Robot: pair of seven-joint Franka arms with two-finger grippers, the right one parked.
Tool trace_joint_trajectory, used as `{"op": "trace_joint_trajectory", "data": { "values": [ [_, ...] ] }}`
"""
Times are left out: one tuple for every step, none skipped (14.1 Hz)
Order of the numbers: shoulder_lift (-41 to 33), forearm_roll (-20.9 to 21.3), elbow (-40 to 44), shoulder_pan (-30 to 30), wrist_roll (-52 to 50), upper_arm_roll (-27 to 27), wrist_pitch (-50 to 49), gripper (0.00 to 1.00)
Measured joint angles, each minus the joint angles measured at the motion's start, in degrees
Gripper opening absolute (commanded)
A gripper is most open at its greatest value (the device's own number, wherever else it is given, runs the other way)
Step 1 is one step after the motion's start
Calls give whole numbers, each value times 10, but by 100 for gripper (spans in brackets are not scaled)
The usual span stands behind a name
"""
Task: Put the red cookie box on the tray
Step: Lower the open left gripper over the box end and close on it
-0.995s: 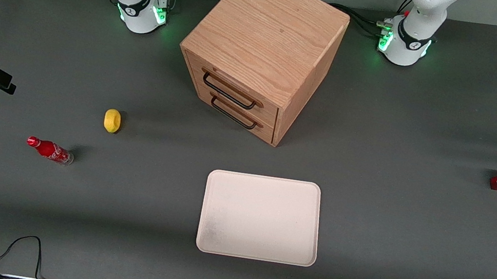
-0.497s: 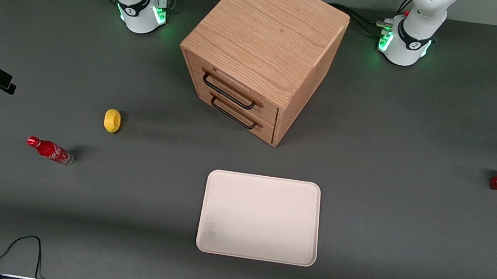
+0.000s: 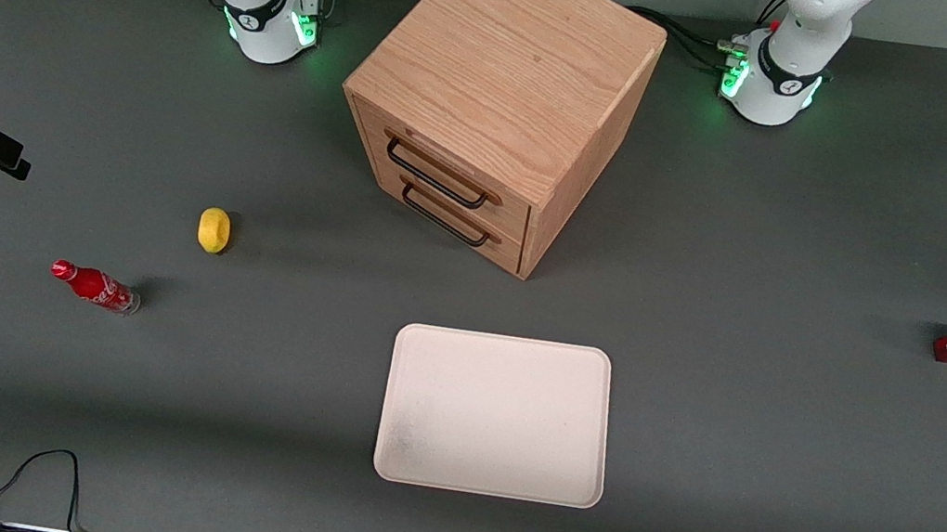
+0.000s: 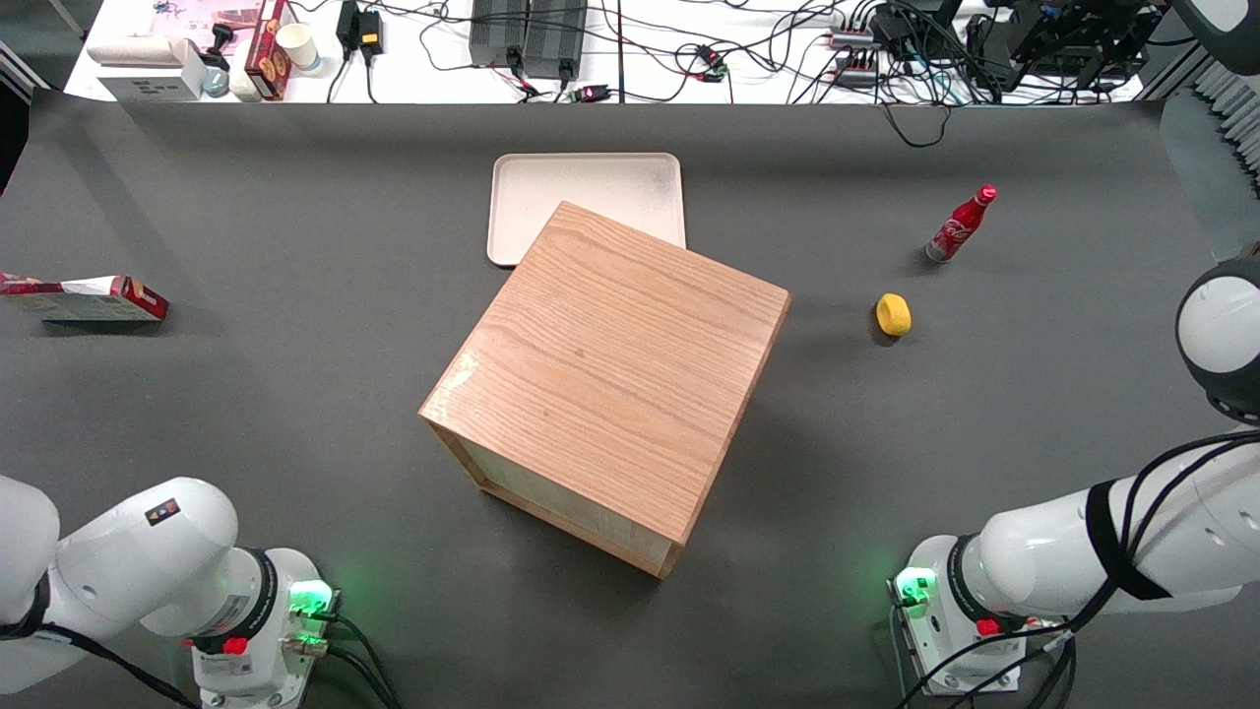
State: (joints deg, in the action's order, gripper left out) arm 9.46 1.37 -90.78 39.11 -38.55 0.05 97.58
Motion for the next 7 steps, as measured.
{"op": "trace_joint_trajectory", "data": {
  "values": [
    [1, 0, -1, 3, -30, 0, 5, 100],
    [2, 0, -4, 5, -53, 0, 15, 100],
    [5, 0, -13, 6, -66, 0, 34, 100],
    [8, 0, -31, 6, -75, 0, 65, 100],
    [14, 0, -56, 5, -83, -1, 103, 100],
    [23, 0, -82, 6, -92, -1, 143, 100],
    [37, 0, -104, 6, -100, -1, 179, 100]
  ]
}}
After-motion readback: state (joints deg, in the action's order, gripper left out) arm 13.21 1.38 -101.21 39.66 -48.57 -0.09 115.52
